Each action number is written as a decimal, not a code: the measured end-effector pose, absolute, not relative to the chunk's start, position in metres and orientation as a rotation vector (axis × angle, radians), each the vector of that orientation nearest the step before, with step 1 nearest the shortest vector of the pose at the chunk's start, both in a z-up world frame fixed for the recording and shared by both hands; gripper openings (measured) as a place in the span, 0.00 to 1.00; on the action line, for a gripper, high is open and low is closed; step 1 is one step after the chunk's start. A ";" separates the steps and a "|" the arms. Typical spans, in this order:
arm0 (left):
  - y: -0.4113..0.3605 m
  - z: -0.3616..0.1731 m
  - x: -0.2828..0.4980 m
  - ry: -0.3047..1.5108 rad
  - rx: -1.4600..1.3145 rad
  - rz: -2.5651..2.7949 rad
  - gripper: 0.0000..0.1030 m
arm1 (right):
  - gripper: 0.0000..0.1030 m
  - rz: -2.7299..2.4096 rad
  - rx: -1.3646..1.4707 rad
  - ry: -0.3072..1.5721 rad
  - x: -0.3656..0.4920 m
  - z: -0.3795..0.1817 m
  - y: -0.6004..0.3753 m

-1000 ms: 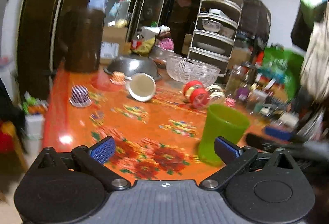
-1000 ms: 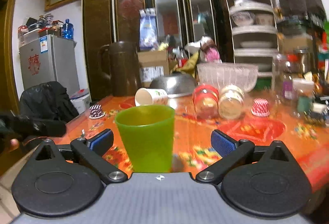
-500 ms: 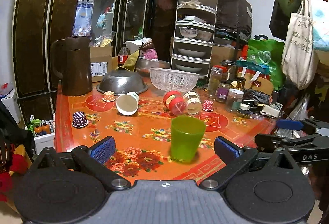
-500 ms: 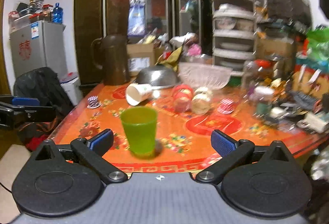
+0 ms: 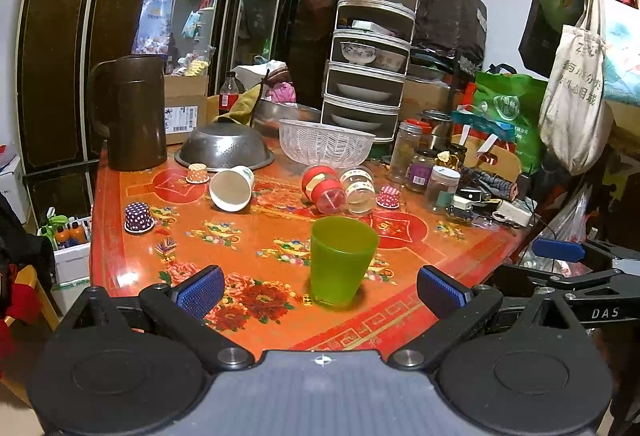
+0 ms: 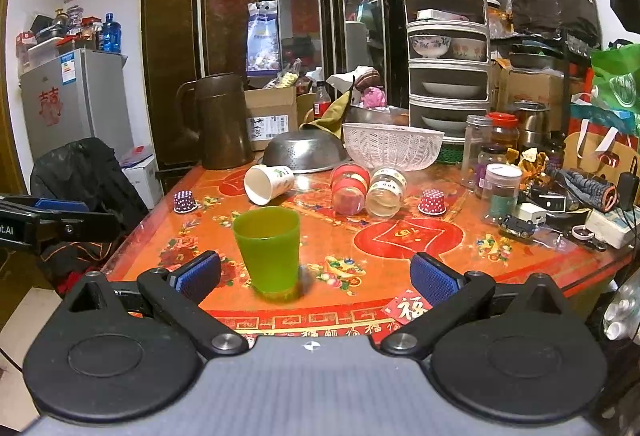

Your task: Flip cup upright

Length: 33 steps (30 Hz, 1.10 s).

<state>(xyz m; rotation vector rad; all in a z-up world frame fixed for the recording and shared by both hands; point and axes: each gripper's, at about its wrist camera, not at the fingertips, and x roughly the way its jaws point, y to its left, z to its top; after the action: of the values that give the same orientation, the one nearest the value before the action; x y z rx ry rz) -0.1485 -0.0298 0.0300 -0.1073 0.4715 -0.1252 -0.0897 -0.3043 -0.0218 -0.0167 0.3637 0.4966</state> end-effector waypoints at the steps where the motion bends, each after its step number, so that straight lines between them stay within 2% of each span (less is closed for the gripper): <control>1: -0.030 0.030 -0.148 0.471 -0.107 -0.126 1.00 | 0.99 0.497 -0.015 0.363 -0.090 -0.022 -0.305; 33: -0.036 0.023 -0.143 0.480 -0.104 -0.115 1.00 | 0.99 0.530 0.013 0.371 -0.091 -0.025 -0.302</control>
<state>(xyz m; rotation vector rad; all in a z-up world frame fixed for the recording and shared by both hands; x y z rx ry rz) -0.1431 -0.0363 0.0235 -0.1043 0.4804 -0.1148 -0.0911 -0.3023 -0.0251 0.0127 0.3709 0.5296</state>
